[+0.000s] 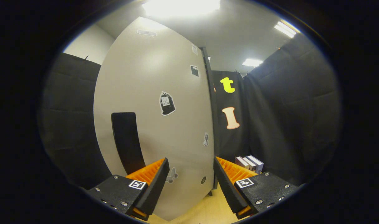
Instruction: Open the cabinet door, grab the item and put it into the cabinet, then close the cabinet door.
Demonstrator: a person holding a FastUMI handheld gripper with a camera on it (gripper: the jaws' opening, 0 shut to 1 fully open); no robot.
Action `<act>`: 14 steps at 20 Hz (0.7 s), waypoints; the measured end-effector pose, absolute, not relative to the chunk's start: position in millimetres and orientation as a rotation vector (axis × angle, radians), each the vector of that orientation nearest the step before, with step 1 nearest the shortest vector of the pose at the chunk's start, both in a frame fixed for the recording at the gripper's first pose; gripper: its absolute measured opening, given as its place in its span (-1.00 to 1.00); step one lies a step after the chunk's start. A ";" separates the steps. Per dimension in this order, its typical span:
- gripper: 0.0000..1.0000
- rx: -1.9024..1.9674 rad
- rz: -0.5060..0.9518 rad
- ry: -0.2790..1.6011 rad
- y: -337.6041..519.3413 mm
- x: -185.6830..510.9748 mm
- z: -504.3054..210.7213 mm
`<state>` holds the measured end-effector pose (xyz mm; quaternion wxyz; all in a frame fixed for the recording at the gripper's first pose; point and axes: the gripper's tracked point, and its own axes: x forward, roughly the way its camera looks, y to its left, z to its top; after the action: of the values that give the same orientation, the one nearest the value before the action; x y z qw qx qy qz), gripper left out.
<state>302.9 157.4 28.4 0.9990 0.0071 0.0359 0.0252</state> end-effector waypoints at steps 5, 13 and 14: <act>0.80 0.013 0.110 0.067 189.5 320.2 24.4; 0.83 0.028 0.144 0.080 208.6 340.1 10.3; 0.83 0.032 0.143 0.083 209.9 337.9 11.1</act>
<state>337.9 209.9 11.1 0.9964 0.0161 0.0416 0.0715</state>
